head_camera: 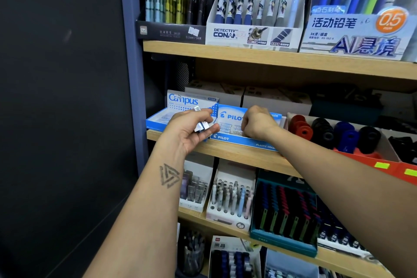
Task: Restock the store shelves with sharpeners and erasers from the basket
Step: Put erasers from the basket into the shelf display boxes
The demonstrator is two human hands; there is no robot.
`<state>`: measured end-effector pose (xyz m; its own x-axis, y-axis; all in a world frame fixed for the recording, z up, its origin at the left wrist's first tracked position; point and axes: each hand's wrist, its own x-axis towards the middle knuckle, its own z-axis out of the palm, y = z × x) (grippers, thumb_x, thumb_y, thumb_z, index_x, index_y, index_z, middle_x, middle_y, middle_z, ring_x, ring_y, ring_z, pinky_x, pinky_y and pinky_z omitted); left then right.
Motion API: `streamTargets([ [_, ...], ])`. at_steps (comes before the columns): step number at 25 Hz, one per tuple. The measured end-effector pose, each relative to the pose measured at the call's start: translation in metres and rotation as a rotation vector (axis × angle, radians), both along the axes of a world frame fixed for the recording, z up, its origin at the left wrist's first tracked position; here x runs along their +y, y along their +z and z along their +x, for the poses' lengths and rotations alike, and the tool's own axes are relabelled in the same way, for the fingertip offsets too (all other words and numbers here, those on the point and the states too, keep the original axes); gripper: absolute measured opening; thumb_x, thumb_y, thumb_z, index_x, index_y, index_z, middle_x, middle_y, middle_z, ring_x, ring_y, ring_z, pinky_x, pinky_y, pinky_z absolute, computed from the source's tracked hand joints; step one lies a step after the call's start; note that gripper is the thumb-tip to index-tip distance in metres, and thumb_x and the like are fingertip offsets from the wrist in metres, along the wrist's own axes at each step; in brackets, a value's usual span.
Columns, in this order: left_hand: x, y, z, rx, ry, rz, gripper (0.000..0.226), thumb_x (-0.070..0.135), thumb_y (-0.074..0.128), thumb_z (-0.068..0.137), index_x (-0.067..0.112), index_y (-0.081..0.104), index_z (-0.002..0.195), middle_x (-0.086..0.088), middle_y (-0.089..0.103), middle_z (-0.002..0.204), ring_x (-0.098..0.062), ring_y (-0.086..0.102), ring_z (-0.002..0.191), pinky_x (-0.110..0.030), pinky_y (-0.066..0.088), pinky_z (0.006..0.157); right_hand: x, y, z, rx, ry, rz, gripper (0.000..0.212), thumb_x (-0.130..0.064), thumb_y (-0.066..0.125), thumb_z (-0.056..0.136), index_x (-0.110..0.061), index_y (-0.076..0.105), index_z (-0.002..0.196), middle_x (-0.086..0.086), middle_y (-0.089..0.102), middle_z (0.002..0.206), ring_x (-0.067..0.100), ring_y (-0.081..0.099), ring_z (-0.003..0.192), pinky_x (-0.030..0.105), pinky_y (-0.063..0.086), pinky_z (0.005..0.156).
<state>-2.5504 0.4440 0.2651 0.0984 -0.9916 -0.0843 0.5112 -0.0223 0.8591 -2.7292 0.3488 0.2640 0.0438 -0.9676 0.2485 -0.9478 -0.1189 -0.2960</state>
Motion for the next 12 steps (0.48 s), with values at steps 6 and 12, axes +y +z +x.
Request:
streamTargets([
  [6, 0.001, -0.002, -0.005, -0.016, -0.096, -0.031, 0.041, -0.021, 0.055, 0.078, -0.002, 0.07, 0.112, -0.021, 0.063, 0.125, -0.039, 0.064, 0.113, -0.027, 0.06, 0.062, 0.021, 0.017, 0.012, -0.498, 0.21, 0.088, 0.003, -0.016, 0.072, 0.088, -0.014, 0.073, 0.09, 0.007, 0.073, 0.094, 0.018, 0.066, 0.087, 0.036, 0.058, 0.081],
  [12, -0.001, -0.003, -0.009, -0.005, -0.098, -0.062, 0.056, -0.024, 0.053, 0.076, 0.007, 0.067, 0.121, -0.02, 0.067, 0.115, -0.035, 0.07, 0.102, -0.032, 0.061, 0.07, 0.047, 0.025, 0.02, -0.859, 0.515, 0.473, 0.008, -0.014, 0.073, 0.087, -0.011, 0.077, 0.094, 0.007, 0.073, 0.086, 0.011, 0.066, 0.077, 0.026, 0.05, 0.073],
])
